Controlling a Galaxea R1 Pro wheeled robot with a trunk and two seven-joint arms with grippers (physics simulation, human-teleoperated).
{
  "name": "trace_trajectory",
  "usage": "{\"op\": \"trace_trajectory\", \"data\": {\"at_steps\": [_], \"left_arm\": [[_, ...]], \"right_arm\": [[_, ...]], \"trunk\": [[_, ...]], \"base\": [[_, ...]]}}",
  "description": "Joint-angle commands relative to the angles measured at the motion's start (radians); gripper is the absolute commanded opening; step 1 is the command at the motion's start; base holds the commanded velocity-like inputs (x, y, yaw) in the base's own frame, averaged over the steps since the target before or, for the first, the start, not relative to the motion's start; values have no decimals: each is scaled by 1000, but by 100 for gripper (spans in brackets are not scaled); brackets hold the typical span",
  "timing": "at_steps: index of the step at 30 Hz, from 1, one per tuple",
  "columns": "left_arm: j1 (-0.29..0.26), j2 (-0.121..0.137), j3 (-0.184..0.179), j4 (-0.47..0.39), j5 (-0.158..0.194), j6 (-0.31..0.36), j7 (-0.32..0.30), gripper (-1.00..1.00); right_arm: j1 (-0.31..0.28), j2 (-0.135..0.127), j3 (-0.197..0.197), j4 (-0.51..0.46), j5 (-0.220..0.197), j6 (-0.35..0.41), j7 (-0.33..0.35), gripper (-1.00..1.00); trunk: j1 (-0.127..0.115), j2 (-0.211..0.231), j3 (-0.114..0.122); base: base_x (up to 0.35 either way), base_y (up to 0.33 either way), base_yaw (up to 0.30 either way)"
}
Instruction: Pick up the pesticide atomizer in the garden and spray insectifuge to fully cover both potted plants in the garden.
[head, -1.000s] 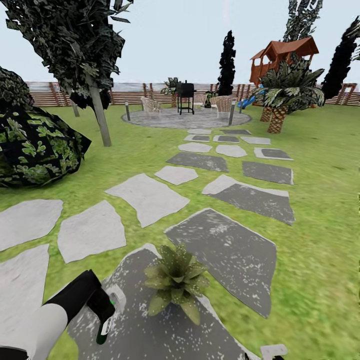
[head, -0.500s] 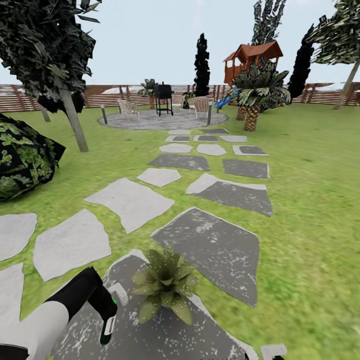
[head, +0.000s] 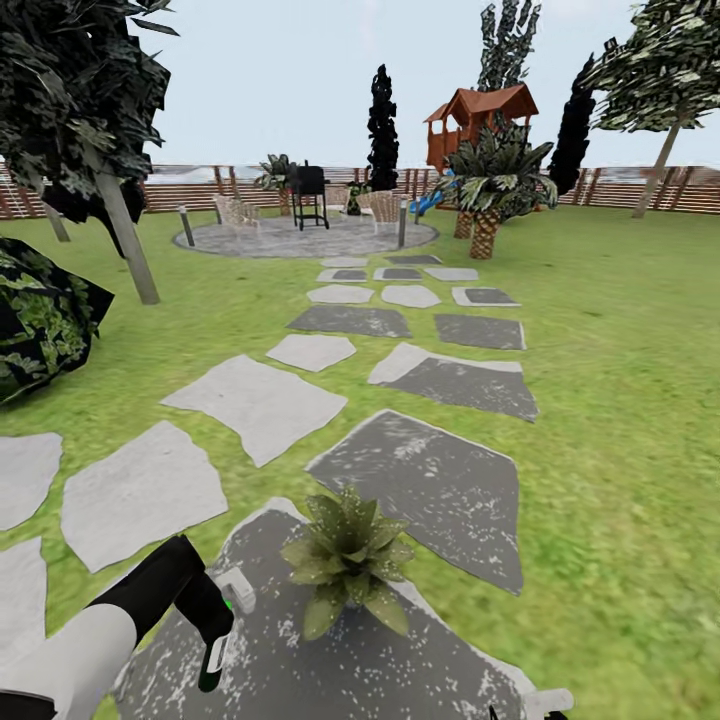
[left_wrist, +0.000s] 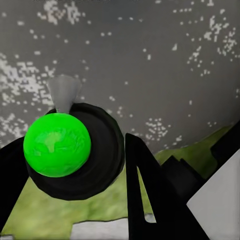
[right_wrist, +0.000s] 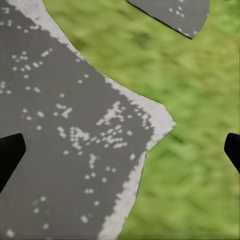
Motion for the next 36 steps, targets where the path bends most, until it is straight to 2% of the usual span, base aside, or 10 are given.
{"op": "trace_trajectory", "data": {"at_steps": [1, 10, 17, 27, 36], "left_arm": [[0, 1, -4, -2, -1, 8, -5, -100], [3, -1, -5, -2, -1, 9, -5, -100], [2, 1, -5, -2, -1, 9, -5, -100], [1, 1, -5, -2, -1, 9, -5, -100], [-2, 1, -5, -2, -1, 9, -5, -100]], "right_arm": [[-1, 1, -6, 1, 11, -3, -4, 100], [-1, 1, -6, 1, 10, -3, -4, 100], [-1, 1, -6, 1, 10, -3, -4, 100], [-1, -3, -6, 2, 11, -3, -3, 100], [-1, 2, -6, 1, 8, -3, -4, 100]], "trunk": [[0, 0, -1], [0, 0, 6], [0, 0, 11], [0, 0, 11], [0, 0, 11]], "base": [[0, 27, -94], [-3, 17, -241], [-107, 253, -235], [8, 275, -11], [1, 17, -25]]}}
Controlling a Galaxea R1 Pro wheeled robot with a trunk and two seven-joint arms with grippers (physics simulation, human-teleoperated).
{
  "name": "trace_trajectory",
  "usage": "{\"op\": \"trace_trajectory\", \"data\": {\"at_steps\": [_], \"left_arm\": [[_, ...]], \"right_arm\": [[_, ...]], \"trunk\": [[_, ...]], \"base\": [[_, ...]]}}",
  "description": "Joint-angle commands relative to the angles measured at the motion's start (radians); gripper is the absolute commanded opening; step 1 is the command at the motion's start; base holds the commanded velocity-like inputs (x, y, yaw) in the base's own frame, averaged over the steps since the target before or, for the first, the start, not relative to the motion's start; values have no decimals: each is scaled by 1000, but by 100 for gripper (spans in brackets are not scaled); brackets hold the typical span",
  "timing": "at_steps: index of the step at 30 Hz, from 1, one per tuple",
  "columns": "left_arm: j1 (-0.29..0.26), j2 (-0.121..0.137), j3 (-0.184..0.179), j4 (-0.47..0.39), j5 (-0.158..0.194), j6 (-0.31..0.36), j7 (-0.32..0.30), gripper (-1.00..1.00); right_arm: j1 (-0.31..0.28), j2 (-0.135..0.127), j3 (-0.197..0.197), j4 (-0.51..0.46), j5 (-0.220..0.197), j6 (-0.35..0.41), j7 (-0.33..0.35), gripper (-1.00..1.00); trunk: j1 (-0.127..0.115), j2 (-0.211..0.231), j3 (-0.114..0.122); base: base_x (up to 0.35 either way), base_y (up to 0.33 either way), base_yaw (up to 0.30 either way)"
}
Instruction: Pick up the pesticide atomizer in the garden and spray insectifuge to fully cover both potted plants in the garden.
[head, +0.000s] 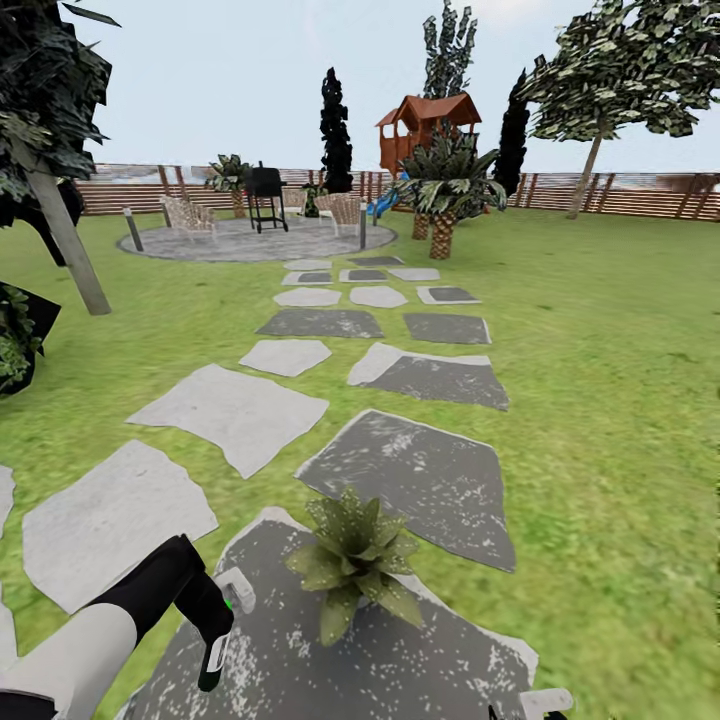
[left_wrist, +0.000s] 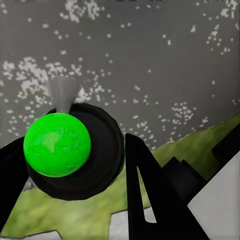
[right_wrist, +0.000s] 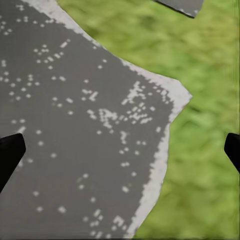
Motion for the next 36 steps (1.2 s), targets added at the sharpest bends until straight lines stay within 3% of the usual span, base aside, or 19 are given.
{"op": "trace_trajectory", "data": {"at_steps": [1, 10, 12, 13, 21, 24, 27, 30, 31, 34, 36], "left_arm": [[0, 1, -4, -3, -1, 8, -5, -100], [0, 0, -4, -2, -1, 10, -5, -100], [0, -5, -3, -2, -39, 11, -5, -100], [2, -10, 0, -2, -110, 13, -7, -100], [-5, -14, 4, -3, -125, 14, -7, -100], [-48, -17, 4, -14, -125, 23, -10, -100], [-103, -20, 1, -20, -126, 105, -42, -100], [-118, -19, -3, -30, -131, 129, -57, -100], [-118, -19, -4, -31, -135, 128, -59, -100], [-117, -21, -17, -31, -191, 125, -110, -100], [-116, -22, -37, -31, -206, 127, -120, -100]], "right_arm": [[-1, 0, -6, 2, 10, -3, -4, 100], [-1, 0, -6, 2, 10, -3, -4, 100], [-1, 0, -6, 1, 10, -3, -5, 100], [-1, 0, -6, 2, 10, -3, -5, 100], [-1, 0, -6, 2, 10, -3, -4, 100], [-1, 0, -6, 1, 10, -3, -5, 100], [-1, 0, -6, 1, 10, -3, -5, 100], [-1, 0, -6, 0, 10, -3, -5, 100], [-1, 0, -6, 0, 10, -3, -5, 100], [-1, -4, -6, 1, 13, -3, -2, 100], [-1, -5, -6, 2, 14, -3, -1, 100]], "trunk": [[0, 0, -1], [0, 0, -1], [0, 0, -1], [0, 0, -1], [0, 0, -1], [0, 0, -1], [0, 0, -1], [0, 0, -1], [0, 0, -1], [0, 0, -1], [0, 0, -1]], "base": [[0, 0, -214], [-53, 201, -230], [-222, 245, -3], [-214, 241, 0], [-46, 193, -83], [-1, 18, -253], [0, 3, -262], [0, 0, -213], [0, 0, -86], [0, 0, -21], [0, 0, -2]]}}
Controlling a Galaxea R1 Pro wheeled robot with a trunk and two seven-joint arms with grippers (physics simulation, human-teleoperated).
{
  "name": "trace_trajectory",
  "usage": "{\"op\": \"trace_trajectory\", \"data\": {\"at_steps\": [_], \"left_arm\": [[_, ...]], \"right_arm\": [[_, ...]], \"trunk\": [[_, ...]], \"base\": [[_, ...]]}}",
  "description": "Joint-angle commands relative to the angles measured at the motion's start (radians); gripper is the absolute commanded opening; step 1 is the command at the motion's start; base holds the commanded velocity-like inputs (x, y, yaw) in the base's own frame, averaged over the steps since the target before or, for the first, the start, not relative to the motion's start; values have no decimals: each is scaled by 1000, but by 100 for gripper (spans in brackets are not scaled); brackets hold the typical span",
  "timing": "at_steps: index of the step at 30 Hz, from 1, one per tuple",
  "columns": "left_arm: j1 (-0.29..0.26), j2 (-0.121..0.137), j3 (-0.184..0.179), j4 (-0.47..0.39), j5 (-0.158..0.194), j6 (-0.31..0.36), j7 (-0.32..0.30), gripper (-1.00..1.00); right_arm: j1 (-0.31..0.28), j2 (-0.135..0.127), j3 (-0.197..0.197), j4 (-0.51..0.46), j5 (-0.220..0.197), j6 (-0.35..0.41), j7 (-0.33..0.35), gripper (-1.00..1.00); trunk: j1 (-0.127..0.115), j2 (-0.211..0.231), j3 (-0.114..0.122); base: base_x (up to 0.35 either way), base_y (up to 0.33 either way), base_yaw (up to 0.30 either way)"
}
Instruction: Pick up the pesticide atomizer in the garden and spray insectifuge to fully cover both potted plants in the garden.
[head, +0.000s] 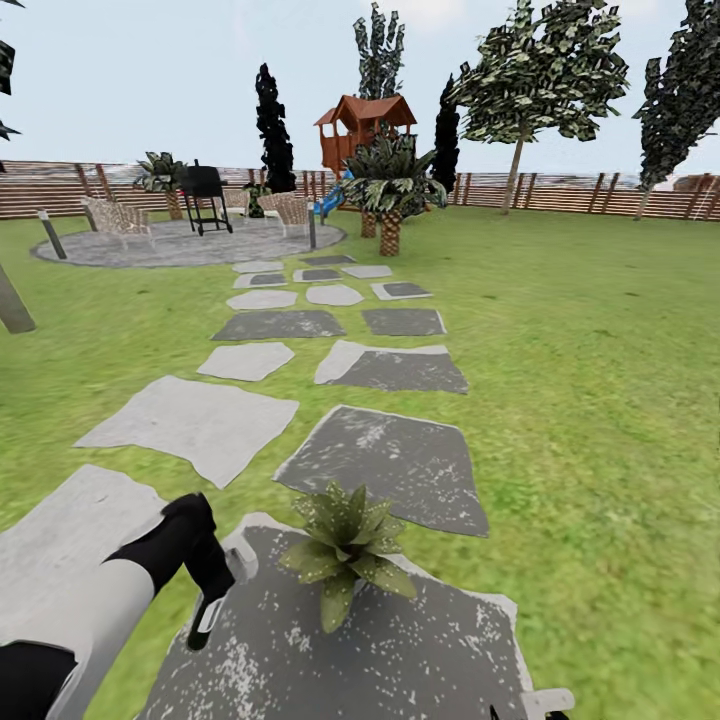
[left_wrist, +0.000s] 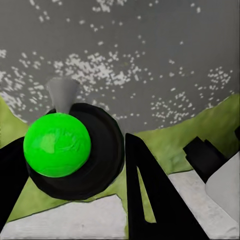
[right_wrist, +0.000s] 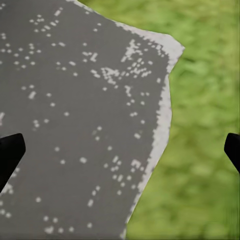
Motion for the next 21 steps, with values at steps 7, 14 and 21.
{"op": "trace_trajectory", "data": {"at_steps": [7, 14, 21], "left_arm": [[5, -14, -26, -1, -6, 9, -9, -100], [-4, -27, -70, -2, -8, 8, -10, -100], [-19, -33, -86, -5, -105, 8, -129, -100]], "right_arm": [[-1, 0, -6, 0, 9, -3, -7, 100], [-1, 0, -6, 0, 8, -3, -8, 100], [-1, 1, -6, 0, 8, -3, -8, 100]], "trunk": [[0, 0, -1], [0, 0, 1], [0, 0, 1]], "base": [[121, 0, 0], [134, 0, -162], [2, 0, -14]]}}
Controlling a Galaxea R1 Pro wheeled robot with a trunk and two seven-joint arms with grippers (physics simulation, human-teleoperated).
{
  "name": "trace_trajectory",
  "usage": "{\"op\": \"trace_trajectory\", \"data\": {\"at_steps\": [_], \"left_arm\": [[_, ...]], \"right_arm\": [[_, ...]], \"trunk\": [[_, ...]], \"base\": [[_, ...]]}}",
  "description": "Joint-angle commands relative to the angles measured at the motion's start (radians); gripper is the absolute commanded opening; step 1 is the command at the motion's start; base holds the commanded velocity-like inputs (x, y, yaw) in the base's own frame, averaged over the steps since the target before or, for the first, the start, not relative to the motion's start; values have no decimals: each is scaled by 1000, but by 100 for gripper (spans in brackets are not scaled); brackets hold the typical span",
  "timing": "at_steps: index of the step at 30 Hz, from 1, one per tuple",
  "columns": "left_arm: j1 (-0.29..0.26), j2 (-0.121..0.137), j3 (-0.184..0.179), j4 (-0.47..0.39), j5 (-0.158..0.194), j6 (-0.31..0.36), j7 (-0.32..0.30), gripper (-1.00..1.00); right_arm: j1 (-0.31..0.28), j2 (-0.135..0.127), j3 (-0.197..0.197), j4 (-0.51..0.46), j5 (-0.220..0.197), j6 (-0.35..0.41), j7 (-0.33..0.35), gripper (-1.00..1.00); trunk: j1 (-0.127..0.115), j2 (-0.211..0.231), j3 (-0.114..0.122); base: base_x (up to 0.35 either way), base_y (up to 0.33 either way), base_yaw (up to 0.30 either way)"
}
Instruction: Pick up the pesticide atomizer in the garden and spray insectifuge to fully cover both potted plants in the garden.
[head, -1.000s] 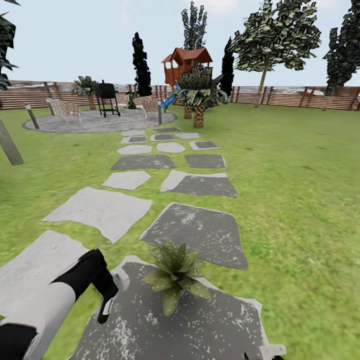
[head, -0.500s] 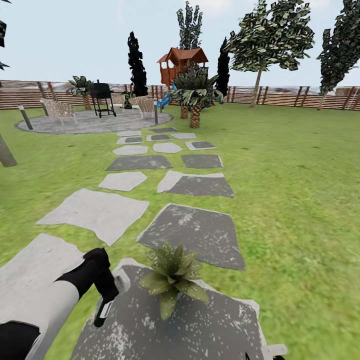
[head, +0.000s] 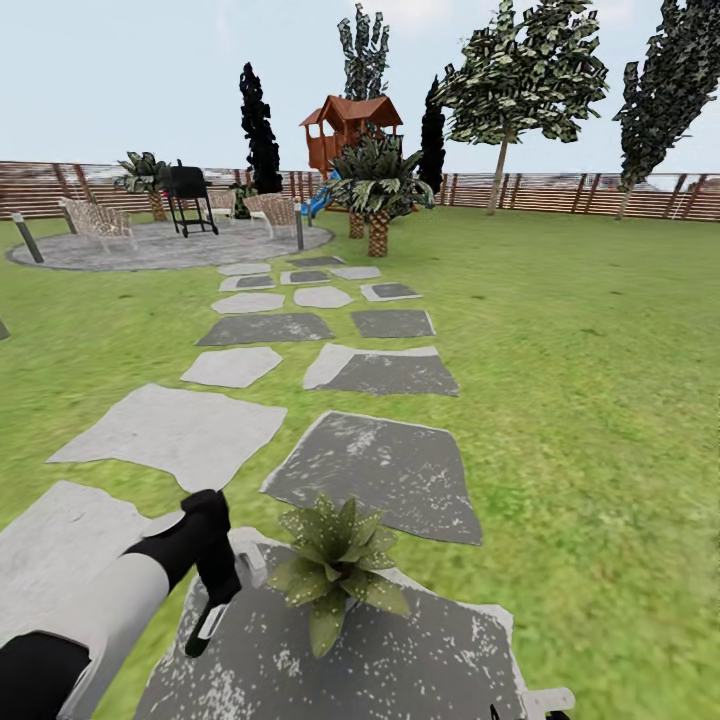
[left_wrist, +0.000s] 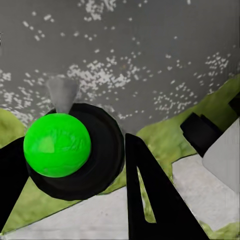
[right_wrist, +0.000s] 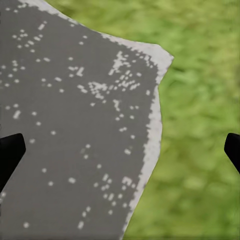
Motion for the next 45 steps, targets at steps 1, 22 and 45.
{"op": "trace_trajectory", "data": {"at_steps": [1, 22, 45], "left_arm": [[0, 3, -4, -2, -16, 10, -11, -100], [13, 6, 24, -7, -31, -3, 59, -100], [16, 6, 68, -30, -30, -73, 93, -100]], "right_arm": [[-1, 0, -6, 1, 11, -3, -4, 100], [-1, 2, -6, 3, 12, -3, -4, 100], [-1, 3, -6, 3, 12, -3, -3, 100]], "trunk": [[0, 0, -1], [0, 0, -1], [0, 0, -1]], "base": [[0, 0, 0], [58, 53, 0], [0, 0, 0]]}}
